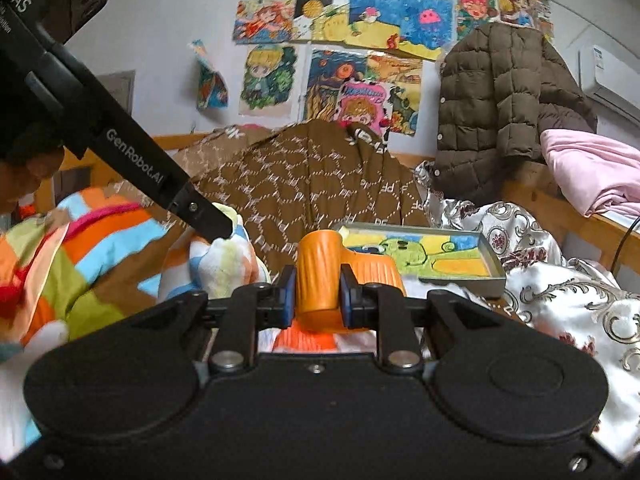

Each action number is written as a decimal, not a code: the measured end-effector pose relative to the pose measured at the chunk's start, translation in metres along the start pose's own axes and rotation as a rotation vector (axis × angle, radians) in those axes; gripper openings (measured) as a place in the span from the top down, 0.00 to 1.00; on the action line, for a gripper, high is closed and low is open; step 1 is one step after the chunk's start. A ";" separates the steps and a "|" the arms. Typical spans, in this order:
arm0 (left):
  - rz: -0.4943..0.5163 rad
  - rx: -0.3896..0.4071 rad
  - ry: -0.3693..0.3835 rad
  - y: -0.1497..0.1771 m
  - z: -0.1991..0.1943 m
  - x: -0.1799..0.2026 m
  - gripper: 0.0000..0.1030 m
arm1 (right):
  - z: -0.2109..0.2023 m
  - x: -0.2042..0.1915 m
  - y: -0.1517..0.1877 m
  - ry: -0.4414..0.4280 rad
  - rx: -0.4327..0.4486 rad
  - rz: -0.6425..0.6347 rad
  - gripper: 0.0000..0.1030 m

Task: Organize soft objects
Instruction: 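Carry the orange toy and striped cloth over the metal tray with both tools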

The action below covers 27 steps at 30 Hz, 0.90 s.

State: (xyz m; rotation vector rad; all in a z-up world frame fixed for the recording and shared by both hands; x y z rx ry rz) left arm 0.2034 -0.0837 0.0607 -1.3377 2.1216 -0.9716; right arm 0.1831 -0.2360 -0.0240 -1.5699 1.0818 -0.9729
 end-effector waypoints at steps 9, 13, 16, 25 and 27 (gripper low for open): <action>-0.102 0.114 -0.024 -0.076 0.028 -0.028 0.95 | 0.074 0.051 -0.040 0.043 0.080 0.146 0.86; -0.125 0.157 -0.049 -0.109 0.059 -0.046 0.95 | 0.127 0.079 -0.048 0.048 0.095 0.281 0.86; -0.155 0.190 -0.058 -0.129 0.089 -0.062 0.95 | 0.166 0.100 -0.047 0.049 0.103 0.372 0.86; -0.312 0.228 -0.059 -0.160 0.203 -0.113 0.95 | 0.281 0.145 -0.006 0.021 0.058 0.642 0.86; -0.329 0.221 -0.064 -0.159 0.224 -0.120 0.95 | 0.295 0.147 0.005 0.032 0.027 0.668 0.86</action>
Point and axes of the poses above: each gripper's, at about its wrist camera, not at the fingertips, and z roughly the way its jaws point, x to its right, y to its underside, the point moved 2 cm from there along z, roughly the way its jaws point
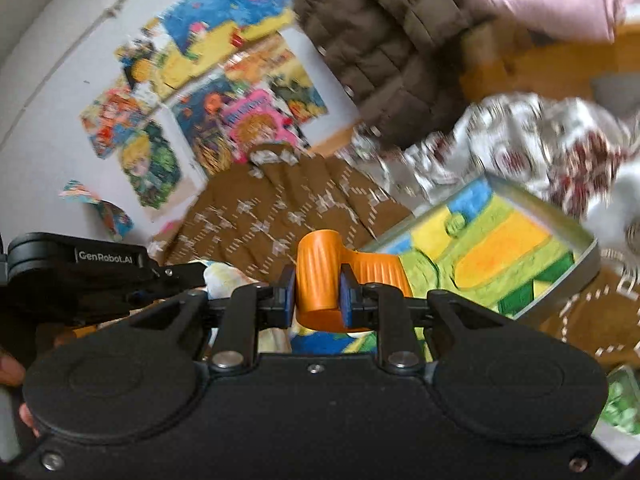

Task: Organize soft objects
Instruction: 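Carry the orange toy and striped cloth over the metal tray with both tools, then open both tools to drop the orange toy and striped cloth into the tray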

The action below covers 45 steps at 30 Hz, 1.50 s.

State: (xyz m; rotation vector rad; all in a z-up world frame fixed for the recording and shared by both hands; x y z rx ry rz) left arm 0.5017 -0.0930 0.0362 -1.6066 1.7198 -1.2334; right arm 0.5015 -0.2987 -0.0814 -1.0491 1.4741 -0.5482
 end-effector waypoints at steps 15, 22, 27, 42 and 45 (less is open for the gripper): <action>0.034 -0.117 -0.016 0.036 0.084 0.002 0.95 | 0.102 0.059 0.045 0.067 -0.154 0.212 0.84; 0.005 -0.172 -0.031 0.050 0.100 0.002 0.93 | 0.116 0.061 0.046 0.070 -0.158 0.232 0.76; -0.065 -0.190 -0.036 0.052 0.104 -0.008 0.81 | 0.090 0.058 0.043 0.057 -0.155 0.245 0.56; -0.223 -0.035 -0.074 0.046 0.052 -0.030 0.29 | 0.037 0.037 0.003 -0.057 -0.080 0.246 0.04; -0.234 0.003 -0.096 0.045 0.029 -0.032 0.25 | 0.016 0.029 -0.012 -0.072 -0.056 0.211 0.01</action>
Point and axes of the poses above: each gripper's, at about its wrist camera, not at the fingertips, and z roughly the way its jaws point, x to its right, y to its underside, the point moved 2 cm from there along z, roughly the way its jaws point
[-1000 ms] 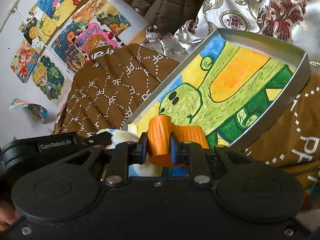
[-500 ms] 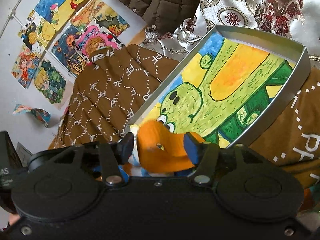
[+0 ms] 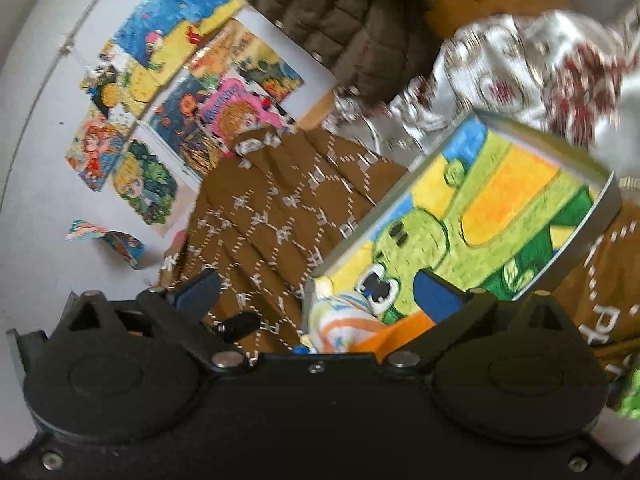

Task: Organize soft objects
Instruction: 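Open both tools to drop the orange toy and striped cloth into the tray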

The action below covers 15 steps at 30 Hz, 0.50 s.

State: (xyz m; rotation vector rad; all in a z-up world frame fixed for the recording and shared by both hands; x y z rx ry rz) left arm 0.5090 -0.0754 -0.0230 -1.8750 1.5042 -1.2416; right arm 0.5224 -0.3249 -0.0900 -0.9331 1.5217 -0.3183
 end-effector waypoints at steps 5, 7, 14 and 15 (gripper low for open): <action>0.020 0.074 0.000 -0.005 -0.047 0.003 0.16 | -0.036 -0.027 -0.013 0.014 0.015 -0.094 0.00; 0.034 0.097 0.008 -0.008 -0.068 0.007 0.13 | -0.052 -0.039 -0.016 0.026 0.020 -0.137 0.00; 0.117 0.176 0.040 -0.004 -0.148 0.024 0.04 | -0.121 -0.086 -0.019 0.059 0.062 -0.299 0.00; 0.128 0.187 0.045 -0.002 -0.160 0.026 0.03 | -0.132 -0.093 -0.018 0.063 0.072 -0.327 0.00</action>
Point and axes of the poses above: each gripper's, at about its wrist camera, not at the fingertips, and z roughly the way its jaws point, x to its right, y to its underside, the point moved 2 cm from there along z, roughly the way its jaws point
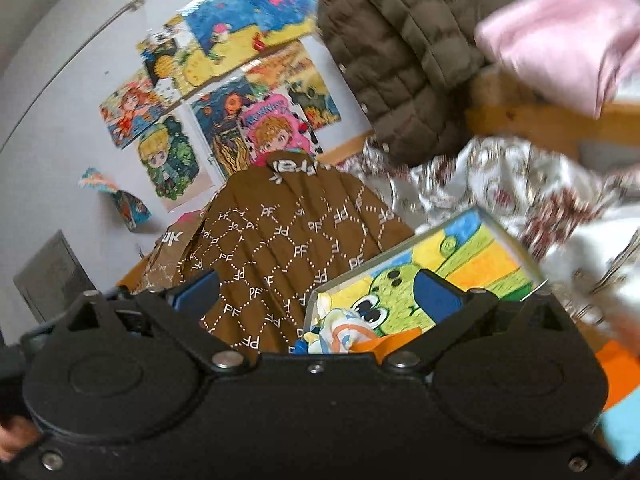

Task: Organize soft objects
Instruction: 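Open both tools to drop the orange toy and striped cloth into the tray, then move both tools back over the pile of soft items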

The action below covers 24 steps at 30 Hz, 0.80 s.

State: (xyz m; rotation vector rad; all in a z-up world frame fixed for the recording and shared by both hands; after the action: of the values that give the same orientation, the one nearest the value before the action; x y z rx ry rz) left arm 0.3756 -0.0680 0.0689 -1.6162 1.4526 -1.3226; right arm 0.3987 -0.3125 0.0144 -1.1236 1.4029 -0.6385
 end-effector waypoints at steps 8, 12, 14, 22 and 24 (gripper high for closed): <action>0.039 -0.051 -0.044 0.003 -0.077 0.007 0.01 | -0.087 -0.031 0.004 0.071 0.081 -0.107 0.00; 0.109 -0.119 -0.091 0.001 -0.109 0.005 0.01 | -0.116 -0.034 0.023 0.112 0.074 -0.100 0.00; 0.166 -0.139 -0.083 0.002 -0.126 0.003 0.01 | -0.128 -0.039 0.034 0.132 0.065 -0.113 0.00; 0.306 -0.178 -0.035 0.025 -0.169 0.006 0.01 | -0.158 -0.049 0.086 0.184 0.034 -0.165 0.00; 0.329 -0.194 -0.022 0.035 -0.173 0.006 0.01 | -0.165 -0.050 0.101 0.205 0.010 -0.189 0.00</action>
State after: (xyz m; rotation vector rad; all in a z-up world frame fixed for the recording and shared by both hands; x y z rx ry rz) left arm 0.2018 -0.0495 0.0969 -1.4227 1.7882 -1.0011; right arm 0.2082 -0.2660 -0.0233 -1.2191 1.4735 -0.9164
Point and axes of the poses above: each gripper's, at about its wrist camera, not at the fingertips, and z roughly the way its jaws point, x to its right, y to its underside, the point moved 2 cm from there along z, roughly the way its jaws point
